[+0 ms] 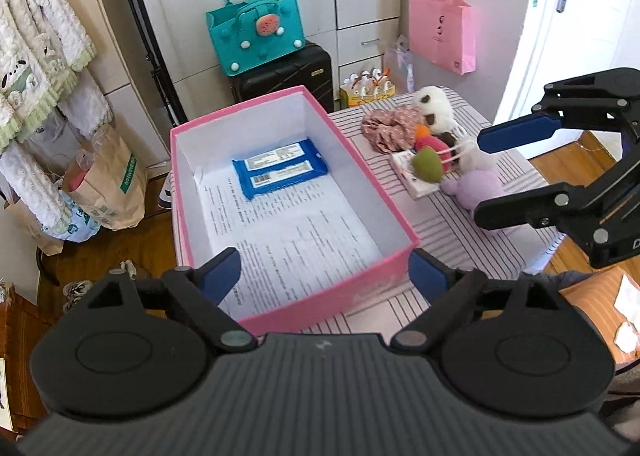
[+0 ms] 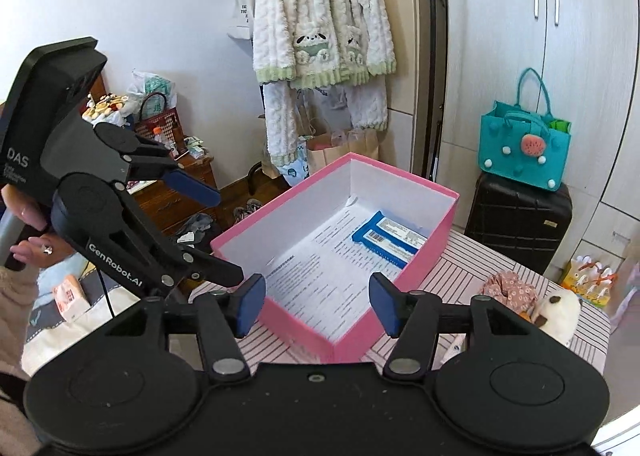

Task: Organize soft objects
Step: 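Withdraw the left tool from the box toward the lilac plush toy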

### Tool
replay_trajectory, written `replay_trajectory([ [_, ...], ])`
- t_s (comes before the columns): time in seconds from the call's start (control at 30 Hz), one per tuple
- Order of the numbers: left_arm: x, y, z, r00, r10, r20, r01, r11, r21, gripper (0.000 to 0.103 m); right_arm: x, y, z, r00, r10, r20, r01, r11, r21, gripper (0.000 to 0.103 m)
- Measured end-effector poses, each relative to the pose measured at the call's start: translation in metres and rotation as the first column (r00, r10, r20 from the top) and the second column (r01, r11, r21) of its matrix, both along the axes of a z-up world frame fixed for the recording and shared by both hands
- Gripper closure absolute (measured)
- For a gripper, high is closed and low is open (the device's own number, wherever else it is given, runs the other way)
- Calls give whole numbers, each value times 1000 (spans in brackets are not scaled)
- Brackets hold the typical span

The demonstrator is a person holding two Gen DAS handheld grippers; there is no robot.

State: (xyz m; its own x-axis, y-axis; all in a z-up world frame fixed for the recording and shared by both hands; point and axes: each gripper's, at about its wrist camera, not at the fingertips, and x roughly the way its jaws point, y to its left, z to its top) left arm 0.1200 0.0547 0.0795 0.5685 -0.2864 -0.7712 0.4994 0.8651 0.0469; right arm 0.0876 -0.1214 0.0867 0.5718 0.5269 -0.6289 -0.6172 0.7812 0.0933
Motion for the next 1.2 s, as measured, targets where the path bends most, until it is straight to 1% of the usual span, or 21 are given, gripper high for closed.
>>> replay_trajectory([
  [0.07, -9, -1, -2, 1000, -5, 4, 5, 1000, -4, 10, -10, -3, 0, 1000, 1, 11, -1, 1000, -2, 38],
  [0.13, -17, -1, -3, 1000, -10, -3, 10, 1000, -15, 9, -21, -5, 0, 1000, 2, 24, -2, 1000, -6, 33],
  [0.37, -38, -6, -13, 1000, -28, -7, 28, 999, -27, 8, -48, -18, -6, 998, -1, 56, 1, 1000, -9, 30],
  [0.47, -43, -7, -18, 999, -33, -9, 33, 999, -41, 8, -58, -26, -14, 999, -7, 53, 7, 1000, 4, 28],
  [0.5, -44, -8, -21, 999, -35, -7, 35, 998, -45, 7, -62, -30, -17, 999, -13, 53, 12, 1000, 7, 25],
  [0.53, -46, -8, -24, 999, -37, -7, 36, 998, -50, 7, -65, -32, -20, 998, -19, 53, 18, 1000, 8, 20],
  [0.57, -47, -9, -28, 999, -36, -10, 36, 998, -55, 7, -68, -35, -24, 998, -26, 53, 26, 1000, 8, 19],
  [0.7, -50, -10, -40, 1000, -24, -16, 22, 996, -85, 7, -80, -44, -37, 997, -55, 62, 55, 998, 1, 18],
  [0.8, -55, -14, -47, 1000, -18, 4, 19, 995, -96, 7, -89, -51, -46, 995, -68, 76, 69, 998, -9, 14],
  [0.87, -59, -18, -51, 999, -18, 33, 21, 995, -95, 4, -93, -55, -51, 993, -79, 84, 79, 997, -6, 12],
  [1.0, -66, -27, -57, 995, -43, 85, 51, 994, -93, 2, -97, -66, -64, 991, -103, 89, 102, 995, 17, 10],
  [1.1, -68, -35, -61, 994, -57, 95, 68, 991, -111, 0, -95, -72, -74, 987, -129, 91, 127, 991, 30, 10],
  [1.2, -67, -42, -66, 992, -67, 103, 82, 985, -150, 0, -96, -75, -85, 978, -153, 140, 153, 988, 11, 10],
])
